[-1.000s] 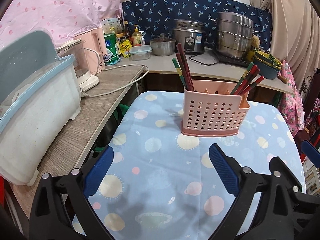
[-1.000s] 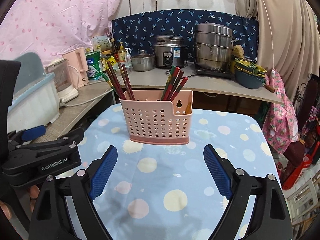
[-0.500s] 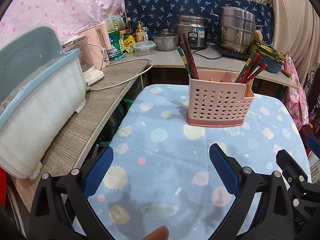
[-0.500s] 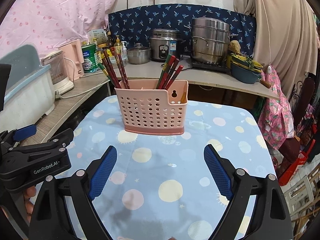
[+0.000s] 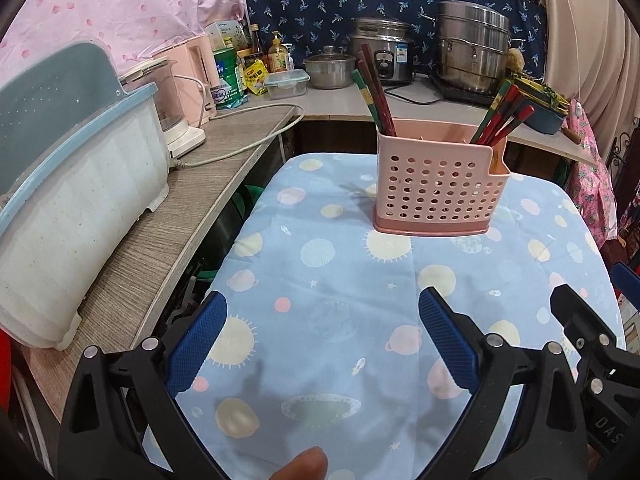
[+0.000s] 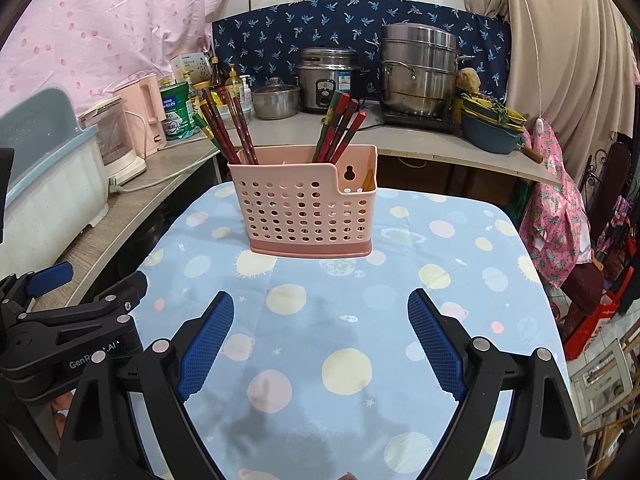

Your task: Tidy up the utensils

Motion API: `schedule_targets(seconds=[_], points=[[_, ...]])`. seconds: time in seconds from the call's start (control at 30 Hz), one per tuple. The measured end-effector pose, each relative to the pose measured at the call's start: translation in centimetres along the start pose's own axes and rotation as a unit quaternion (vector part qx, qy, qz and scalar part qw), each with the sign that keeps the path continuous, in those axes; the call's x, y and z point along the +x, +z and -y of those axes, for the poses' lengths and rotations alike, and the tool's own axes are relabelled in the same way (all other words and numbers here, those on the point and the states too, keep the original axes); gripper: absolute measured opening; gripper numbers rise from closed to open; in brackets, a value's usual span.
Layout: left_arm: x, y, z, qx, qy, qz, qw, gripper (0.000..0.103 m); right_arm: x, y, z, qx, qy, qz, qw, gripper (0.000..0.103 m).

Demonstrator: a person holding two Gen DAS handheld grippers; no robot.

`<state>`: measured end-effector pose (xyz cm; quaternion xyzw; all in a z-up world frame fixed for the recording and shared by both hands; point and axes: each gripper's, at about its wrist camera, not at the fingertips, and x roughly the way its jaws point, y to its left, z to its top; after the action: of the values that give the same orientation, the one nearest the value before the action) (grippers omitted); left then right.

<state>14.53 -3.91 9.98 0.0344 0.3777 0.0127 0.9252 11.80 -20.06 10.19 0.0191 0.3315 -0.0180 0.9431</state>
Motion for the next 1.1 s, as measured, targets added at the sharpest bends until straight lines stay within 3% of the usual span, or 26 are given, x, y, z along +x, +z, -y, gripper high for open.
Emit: schedule_targets(seconds=[1.1], points=[[0.14,-0.64,0.24,0.0,0.015,-0.005,0.9999,0.092,0.23,-0.47,-0.46,-0.001,0.003,-0.003,1.0,0.085]])
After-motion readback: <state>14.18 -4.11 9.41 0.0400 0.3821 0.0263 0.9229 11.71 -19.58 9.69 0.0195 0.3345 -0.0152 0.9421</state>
